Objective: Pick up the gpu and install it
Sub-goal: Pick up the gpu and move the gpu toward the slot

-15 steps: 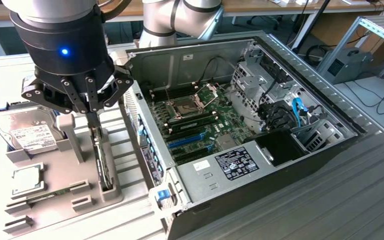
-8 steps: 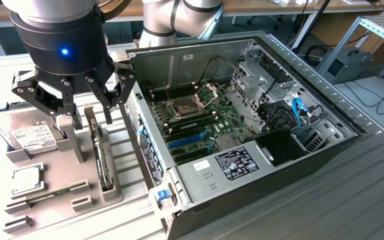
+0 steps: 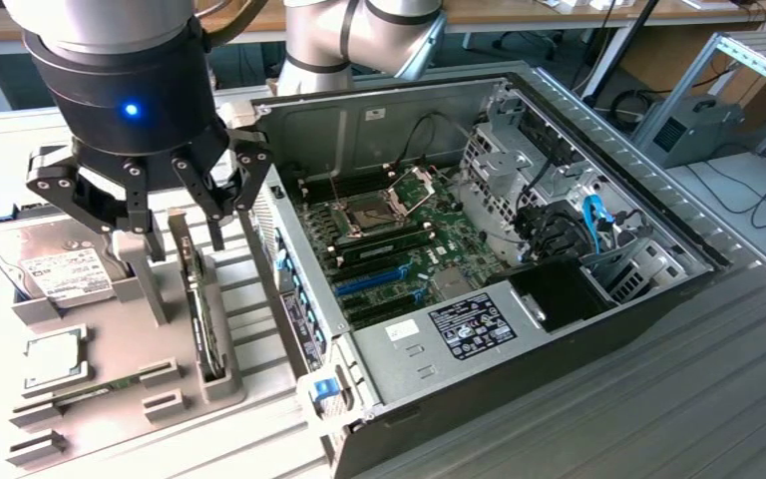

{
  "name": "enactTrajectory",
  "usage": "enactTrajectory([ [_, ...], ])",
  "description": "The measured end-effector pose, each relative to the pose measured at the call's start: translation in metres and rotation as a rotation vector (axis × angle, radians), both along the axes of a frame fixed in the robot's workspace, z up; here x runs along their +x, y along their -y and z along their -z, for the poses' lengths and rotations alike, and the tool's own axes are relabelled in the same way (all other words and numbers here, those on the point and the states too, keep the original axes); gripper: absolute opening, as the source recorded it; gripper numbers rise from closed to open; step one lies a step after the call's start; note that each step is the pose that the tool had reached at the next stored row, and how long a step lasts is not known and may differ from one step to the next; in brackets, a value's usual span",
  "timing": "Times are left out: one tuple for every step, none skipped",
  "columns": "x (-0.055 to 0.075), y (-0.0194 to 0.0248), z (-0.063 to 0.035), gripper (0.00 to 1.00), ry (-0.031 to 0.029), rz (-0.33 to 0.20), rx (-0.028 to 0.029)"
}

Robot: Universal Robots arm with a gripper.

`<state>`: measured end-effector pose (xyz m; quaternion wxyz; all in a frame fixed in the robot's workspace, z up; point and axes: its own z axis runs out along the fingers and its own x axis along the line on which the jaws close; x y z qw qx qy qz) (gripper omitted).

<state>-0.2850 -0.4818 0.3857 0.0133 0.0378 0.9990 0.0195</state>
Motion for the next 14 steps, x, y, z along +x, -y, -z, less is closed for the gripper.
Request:
enactTrajectory([
  [0.0000, 0.0000, 0.0005, 0.48, 0.0000, 0.000, 0.0000],
  [0.0000, -0.0001, 0.0022, 0.48, 0.0000, 0.000, 0.0001],
  [0.0000, -0.0001, 0.0029, 0.48, 0.0000, 0.000, 0.0000],
  [0.0000, -0.0001, 0.0036, 0.48, 0.0001, 0.000, 0.0001],
  [0.0000, -0.0001, 0.0043, 0.48, 0.0000, 0.000, 0.0000],
  [0.0000, -0.0001, 0.0049, 0.48, 0.0000, 0.000, 0.0001],
  [0.0000, -0.0001, 0.0053, 0.48, 0.0000, 0.000, 0.0000],
  [0.0000, -0.0001, 0.0060, 0.48, 0.0000, 0.000, 0.0000],
  [0.0000, -0.0001, 0.0066, 0.48, 0.0000, 0.000, -0.0001],
  [0.0000, -0.0001, 0.0073, 0.48, 0.0000, 0.000, -0.0002],
  [0.0000, -0.0001, 0.0078, 0.48, 0.0000, 0.000, -0.0002],
  [0.0000, -0.0001, 0.0083, 0.48, -0.0001, 0.000, -0.0003],
  [0.0000, -0.0001, 0.0088, 0.48, 0.0000, 0.000, -0.0003],
  [0.0000, -0.0001, 0.0093, 0.48, 0.0000, 0.000, -0.0003],
])
